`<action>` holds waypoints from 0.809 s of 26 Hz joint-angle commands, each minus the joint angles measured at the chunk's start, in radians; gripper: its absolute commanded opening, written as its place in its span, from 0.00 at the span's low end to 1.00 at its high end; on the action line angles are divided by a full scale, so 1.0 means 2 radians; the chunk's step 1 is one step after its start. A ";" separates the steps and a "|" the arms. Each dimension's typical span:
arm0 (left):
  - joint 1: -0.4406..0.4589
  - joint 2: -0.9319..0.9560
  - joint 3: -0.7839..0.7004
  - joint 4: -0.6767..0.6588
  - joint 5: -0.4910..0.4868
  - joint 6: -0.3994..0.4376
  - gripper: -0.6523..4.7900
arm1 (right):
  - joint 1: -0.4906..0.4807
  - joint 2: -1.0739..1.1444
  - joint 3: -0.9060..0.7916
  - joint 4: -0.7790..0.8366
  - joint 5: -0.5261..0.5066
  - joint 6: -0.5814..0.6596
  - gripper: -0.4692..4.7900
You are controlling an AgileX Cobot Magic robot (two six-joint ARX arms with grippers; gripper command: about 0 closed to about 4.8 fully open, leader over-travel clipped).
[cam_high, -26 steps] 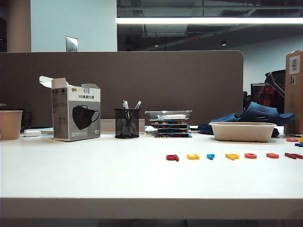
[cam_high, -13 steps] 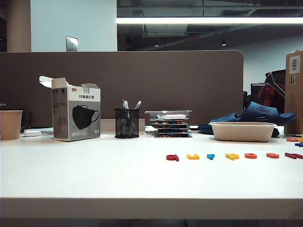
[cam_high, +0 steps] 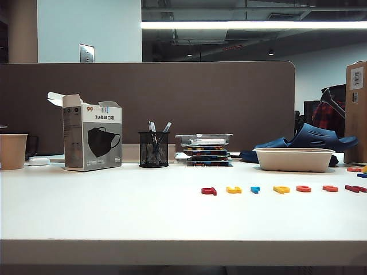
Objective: Select the appropriate letters from the row of letter magnets placed on the table to arrange into the word "cup".
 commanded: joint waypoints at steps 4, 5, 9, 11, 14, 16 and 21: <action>0.000 0.100 0.159 -0.119 0.076 -0.049 0.11 | 0.000 -0.005 0.000 0.008 0.001 -0.001 0.13; 0.000 0.117 0.182 -0.133 0.090 -0.056 0.11 | 0.000 -0.005 0.000 0.008 0.001 -0.001 0.13; 0.000 0.189 0.284 -0.204 0.142 -0.073 0.11 | 0.000 -0.005 0.000 0.008 0.001 -0.001 0.13; 0.000 0.226 0.338 -0.244 0.163 -0.077 0.11 | 0.000 -0.005 0.000 0.008 0.001 -0.001 0.13; 0.000 0.283 0.420 -0.306 0.207 -0.100 0.11 | 0.000 -0.005 0.000 0.008 0.001 -0.002 0.13; 0.000 0.330 0.485 -0.360 0.227 -0.121 0.11 | 0.000 -0.005 0.000 0.008 0.001 -0.001 0.13; -0.051 0.396 0.569 -0.394 0.236 -0.166 0.11 | 0.000 -0.005 0.000 0.008 0.001 -0.001 0.13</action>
